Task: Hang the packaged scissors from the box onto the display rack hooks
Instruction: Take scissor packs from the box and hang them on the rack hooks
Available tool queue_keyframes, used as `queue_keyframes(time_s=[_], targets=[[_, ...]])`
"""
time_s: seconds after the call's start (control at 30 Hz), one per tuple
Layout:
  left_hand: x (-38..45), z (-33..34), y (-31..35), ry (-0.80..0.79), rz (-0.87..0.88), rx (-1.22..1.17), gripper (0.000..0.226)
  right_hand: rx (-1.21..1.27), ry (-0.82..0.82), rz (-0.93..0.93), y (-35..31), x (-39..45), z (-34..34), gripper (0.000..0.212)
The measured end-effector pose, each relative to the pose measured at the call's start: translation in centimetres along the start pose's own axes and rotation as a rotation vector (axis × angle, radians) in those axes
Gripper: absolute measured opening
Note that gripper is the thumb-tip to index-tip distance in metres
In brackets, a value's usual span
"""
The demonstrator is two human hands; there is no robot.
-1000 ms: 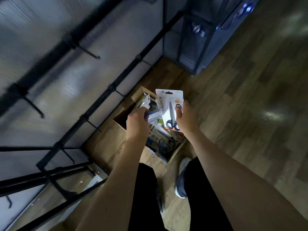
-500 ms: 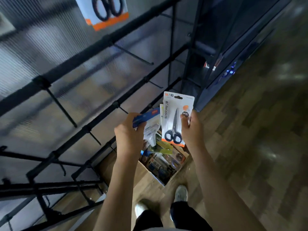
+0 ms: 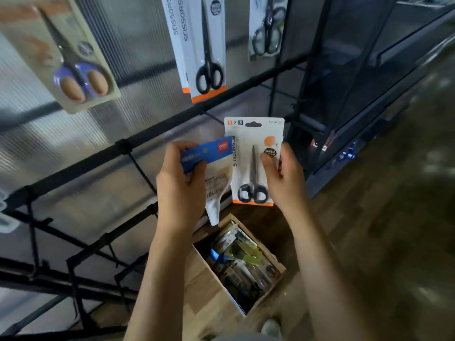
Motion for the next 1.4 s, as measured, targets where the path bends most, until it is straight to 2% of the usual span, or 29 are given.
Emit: queue_keyframes(time_s=[0.13,0.2,0.37,0.5,0.63,0.73,0.9,1.03,1.2,1.4], targets=[[1.2,-3.2,1.0,0.149,-0.114,-0.134,0.034,0.043,-0.047,-0.076,-3.4,1.2,1.5,0.02],[1.6,-4.9,1.7,0.197,-0.119,-0.125,0.035,0.073,-0.065,-0.117,-5.3,1.6,2.5,0.017],[1.9,-8.8,2.9,0.299,-0.098,-0.093,0.018,0.172,-0.11,-0.225,-9.8,1.6,5.4,0.007],[1.9,-11.6,2.2,0.367,-0.097,-0.056,0.02,0.215,-0.158,-0.295,-12.0,0.8,7.8,0.009],[2.2,-13.4,2.2,0.321,-0.089,-0.159,0.013,0.234,-0.233,-0.316,-13.0,0.1,10.0,0.01],[2.3,-13.9,1.4,0.272,-0.123,-0.233,0.008,0.185,-0.227,-0.366,-13.8,-0.1,10.8,0.01],[2.6,-14.6,0.9,0.292,-0.102,-0.14,0.029,0.168,-0.263,-0.39,-14.4,-0.1,11.4,0.016],[3.1,-14.7,0.5,0.282,-0.138,-0.141,0.024,0.199,-0.215,-0.433,-15.8,0.2,10.9,0.01],[3.6,-14.2,0.9,0.309,-0.192,-0.261,0.018,0.245,-0.216,-0.467,-17.0,-0.3,11.5,0.004],[3.9,-13.9,0.6,0.156,-0.235,-0.302,0.014,0.248,-0.2,-0.467,-16.3,-0.4,11.9,0.009]])
Point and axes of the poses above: each hand's wrist, its own x-axis towards the middle knuckle, its own z-axis out of the palm, y = z × x, the point moved 4 cm from there along x, towards the middle knuckle, and after that the axes turned 6 degrees about y, right-handed, at the moved point
